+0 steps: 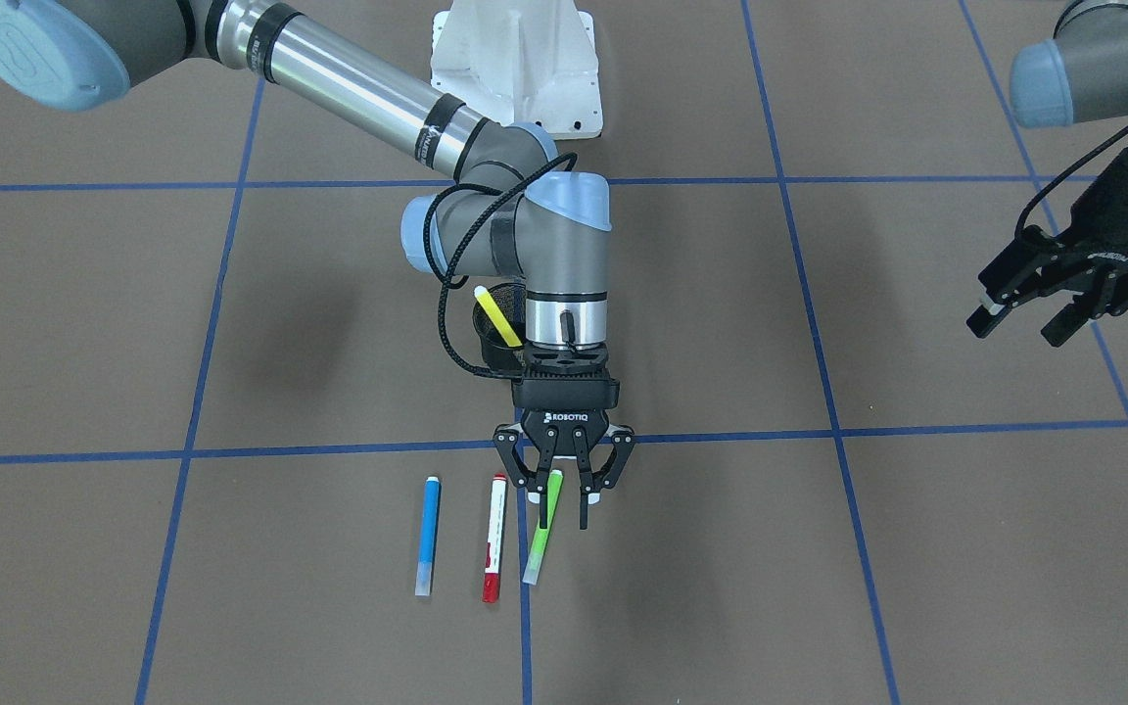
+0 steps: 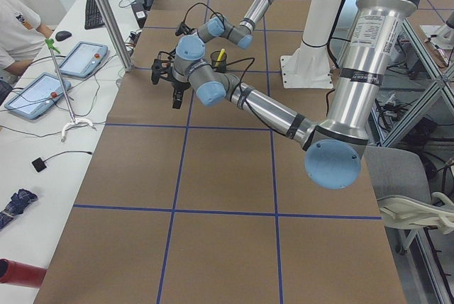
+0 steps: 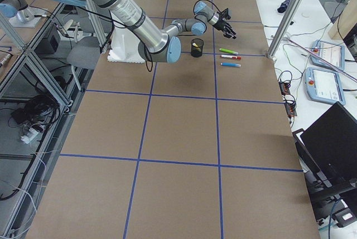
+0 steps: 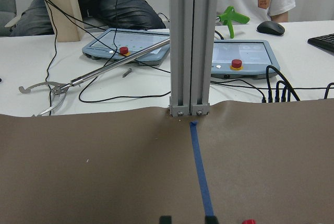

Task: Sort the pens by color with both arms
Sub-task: 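Set the green marker down near the other markers with the right gripper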

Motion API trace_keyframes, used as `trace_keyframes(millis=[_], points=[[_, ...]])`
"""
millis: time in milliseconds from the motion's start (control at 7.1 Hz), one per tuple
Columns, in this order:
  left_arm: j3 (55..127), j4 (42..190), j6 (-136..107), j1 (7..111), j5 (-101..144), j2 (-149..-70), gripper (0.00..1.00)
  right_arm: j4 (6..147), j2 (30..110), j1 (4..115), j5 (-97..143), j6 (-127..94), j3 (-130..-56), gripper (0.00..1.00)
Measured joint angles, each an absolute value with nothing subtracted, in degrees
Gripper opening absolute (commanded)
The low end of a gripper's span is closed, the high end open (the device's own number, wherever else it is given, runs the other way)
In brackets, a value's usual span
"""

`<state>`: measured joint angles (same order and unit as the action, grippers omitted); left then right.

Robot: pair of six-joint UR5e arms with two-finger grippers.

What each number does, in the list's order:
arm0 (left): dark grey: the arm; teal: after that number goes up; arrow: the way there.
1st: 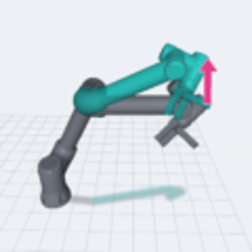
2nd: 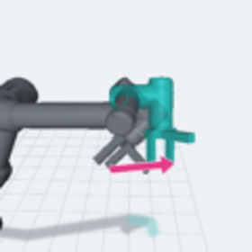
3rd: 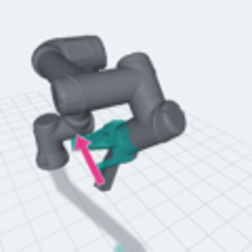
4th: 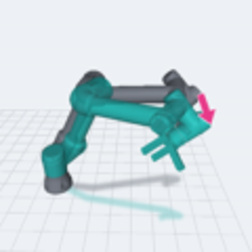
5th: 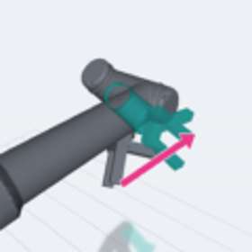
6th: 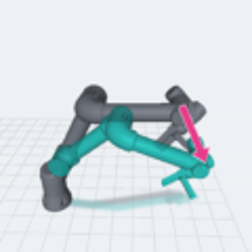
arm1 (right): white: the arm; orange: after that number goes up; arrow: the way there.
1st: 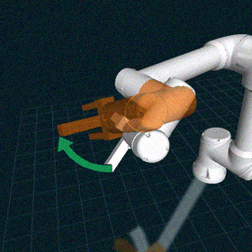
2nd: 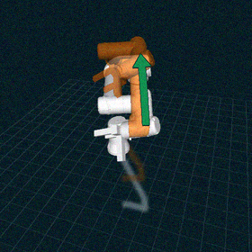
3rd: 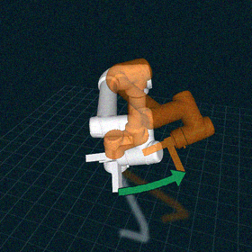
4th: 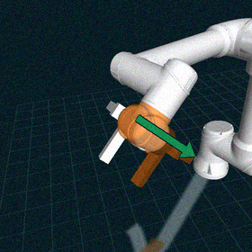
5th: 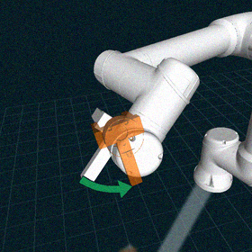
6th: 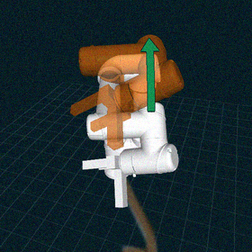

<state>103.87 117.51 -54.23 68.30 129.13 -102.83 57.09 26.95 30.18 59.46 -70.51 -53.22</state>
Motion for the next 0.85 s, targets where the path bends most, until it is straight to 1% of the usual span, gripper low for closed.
trace_keyframes(millis=[141,282,564,705,846], points=[[103.9,117.5,-54.2,68.3,129.1,-102.9,0.99,56.9,27.2,30.4,60.3,-70.7,-54.2,0.78],[103.8,117.0,-54.9,68.3,129.2,-103.5,0.99,56.8,28.4,31.1,62.5,-71.0,-57.8,0.84],[103.9,110.7,-59.7,67.0,129.1,-109.1,0.99,57.7,32.8,35.0,72.6,-73.1,-68.9,0.85],[104.3,105.4,-62.2,65.7,129.0,-112.7,0.99,60.5,34.9,38.2,79.9,-75.0,-74.5,0.98],[104.7,100.7,-64.9,63.7,128.2,-115.9,0.99,65.3,37.8,42.0,88.3,-76.4,-80.9,0.98]])
